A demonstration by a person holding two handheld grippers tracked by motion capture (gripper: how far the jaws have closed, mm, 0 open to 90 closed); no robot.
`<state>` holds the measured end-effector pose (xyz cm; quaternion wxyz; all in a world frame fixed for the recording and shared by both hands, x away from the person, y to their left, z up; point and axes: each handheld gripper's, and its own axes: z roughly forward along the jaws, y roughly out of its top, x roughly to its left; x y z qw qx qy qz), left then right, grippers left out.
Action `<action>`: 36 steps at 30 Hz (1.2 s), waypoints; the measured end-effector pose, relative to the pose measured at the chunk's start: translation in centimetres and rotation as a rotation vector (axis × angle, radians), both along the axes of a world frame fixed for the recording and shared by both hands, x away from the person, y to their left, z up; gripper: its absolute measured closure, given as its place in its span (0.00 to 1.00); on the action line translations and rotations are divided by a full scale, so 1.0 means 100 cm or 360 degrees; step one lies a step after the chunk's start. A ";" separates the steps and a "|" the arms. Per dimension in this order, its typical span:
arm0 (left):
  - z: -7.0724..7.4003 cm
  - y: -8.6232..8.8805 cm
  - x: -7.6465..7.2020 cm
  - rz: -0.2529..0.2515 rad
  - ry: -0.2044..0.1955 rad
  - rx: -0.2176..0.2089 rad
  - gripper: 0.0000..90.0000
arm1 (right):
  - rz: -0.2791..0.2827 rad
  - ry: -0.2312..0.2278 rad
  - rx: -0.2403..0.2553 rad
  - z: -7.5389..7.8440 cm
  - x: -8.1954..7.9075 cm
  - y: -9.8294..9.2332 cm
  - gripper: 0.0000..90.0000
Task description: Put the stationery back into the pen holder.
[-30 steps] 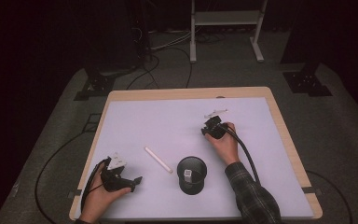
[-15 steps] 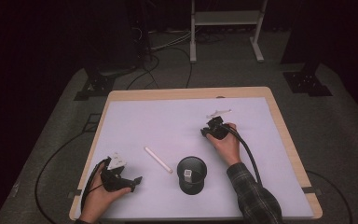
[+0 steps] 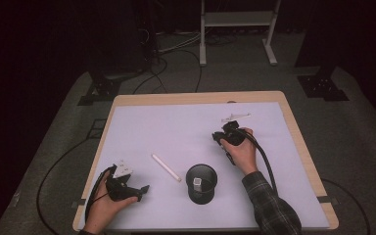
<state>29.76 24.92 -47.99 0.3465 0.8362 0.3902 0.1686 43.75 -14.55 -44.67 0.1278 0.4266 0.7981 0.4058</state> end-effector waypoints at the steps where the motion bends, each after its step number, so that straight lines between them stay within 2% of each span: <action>1: 0.000 0.000 0.000 0.0000 0.0000 0.0000 0.02 | 0.0008 -0.0019 -0.0002 0.004 -0.003 0.000 0.89; 8: 0.000 0.000 0.000 0.0000 0.0000 0.0000 0.02 | 0.0039 -0.0056 0.0016 0.015 -0.009 -0.001 0.89; 36: 0.000 0.000 0.000 -0.0003 -0.0002 0.0005 0.02 | 0.0098 -0.0161 0.0190 0.048 -0.031 -0.018 0.89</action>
